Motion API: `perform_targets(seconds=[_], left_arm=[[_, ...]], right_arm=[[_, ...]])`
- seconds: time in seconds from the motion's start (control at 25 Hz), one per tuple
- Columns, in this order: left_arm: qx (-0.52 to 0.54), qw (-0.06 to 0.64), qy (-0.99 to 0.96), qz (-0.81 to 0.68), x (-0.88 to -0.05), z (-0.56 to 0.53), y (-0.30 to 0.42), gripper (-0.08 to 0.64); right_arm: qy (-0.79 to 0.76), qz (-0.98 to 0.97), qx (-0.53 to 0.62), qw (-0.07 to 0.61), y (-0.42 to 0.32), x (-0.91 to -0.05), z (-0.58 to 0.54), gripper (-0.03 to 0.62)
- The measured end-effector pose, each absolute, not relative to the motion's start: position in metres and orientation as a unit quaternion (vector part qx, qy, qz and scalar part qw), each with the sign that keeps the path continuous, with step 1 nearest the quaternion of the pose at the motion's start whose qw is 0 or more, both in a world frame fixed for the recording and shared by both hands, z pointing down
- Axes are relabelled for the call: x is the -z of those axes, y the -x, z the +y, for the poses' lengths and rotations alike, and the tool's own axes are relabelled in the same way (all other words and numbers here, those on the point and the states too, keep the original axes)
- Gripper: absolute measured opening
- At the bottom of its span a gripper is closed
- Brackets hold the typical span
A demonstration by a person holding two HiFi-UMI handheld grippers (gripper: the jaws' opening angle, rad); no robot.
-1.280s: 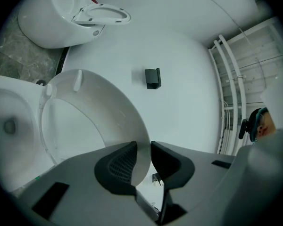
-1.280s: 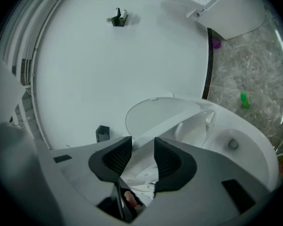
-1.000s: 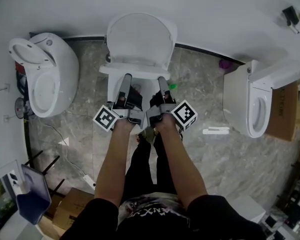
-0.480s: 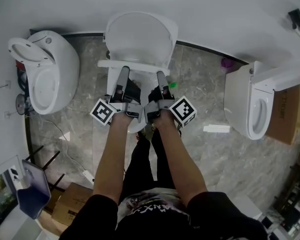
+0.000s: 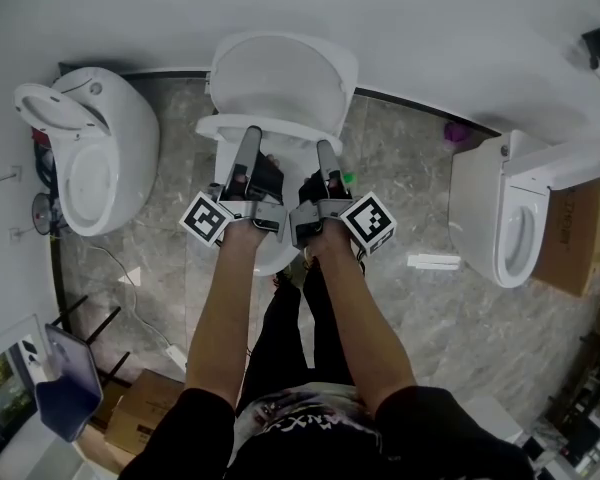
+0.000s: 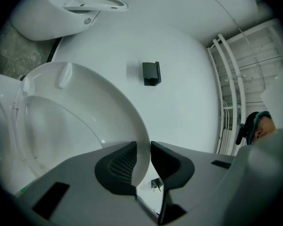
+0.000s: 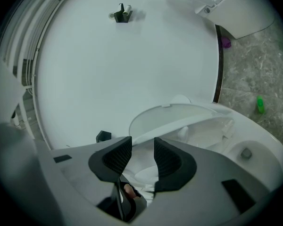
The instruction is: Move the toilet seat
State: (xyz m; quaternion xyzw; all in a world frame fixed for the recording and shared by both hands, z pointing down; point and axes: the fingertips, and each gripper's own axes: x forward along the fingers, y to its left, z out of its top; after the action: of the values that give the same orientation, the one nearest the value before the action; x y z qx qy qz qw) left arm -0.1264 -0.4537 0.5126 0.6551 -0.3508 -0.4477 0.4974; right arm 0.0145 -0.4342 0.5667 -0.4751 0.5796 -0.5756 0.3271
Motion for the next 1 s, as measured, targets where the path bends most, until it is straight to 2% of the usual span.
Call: perform_targets(seconds=[0.44,0.52,0.76,1.0], left_arm=[[0.441,0.493,-0.668,-0.339,-0.502,-0.468,0.123,0.109],[0.437,0.499,-0.661,-0.351,-0.509,-0.473,0.124,0.071],[0.446,0.507,-0.642,-0.363,-0.533,-0.494,0.129,0.063],[0.437,0.501,-0.655,-0.360,-0.514,-0.488,0.130,0.060]], right_arm=[[0.480,0.583,0.560,0.341,-0.018,-0.554,-0.444,0.139],[0.479,0.585,0.558,0.343,-0.019,-0.553,-0.450,0.133],[0.480,0.585,0.559,0.339,-0.024,-0.560,-0.478,0.124],[0.479,0.588,0.550,0.350,-0.024,-0.541,-0.468,0.115]])
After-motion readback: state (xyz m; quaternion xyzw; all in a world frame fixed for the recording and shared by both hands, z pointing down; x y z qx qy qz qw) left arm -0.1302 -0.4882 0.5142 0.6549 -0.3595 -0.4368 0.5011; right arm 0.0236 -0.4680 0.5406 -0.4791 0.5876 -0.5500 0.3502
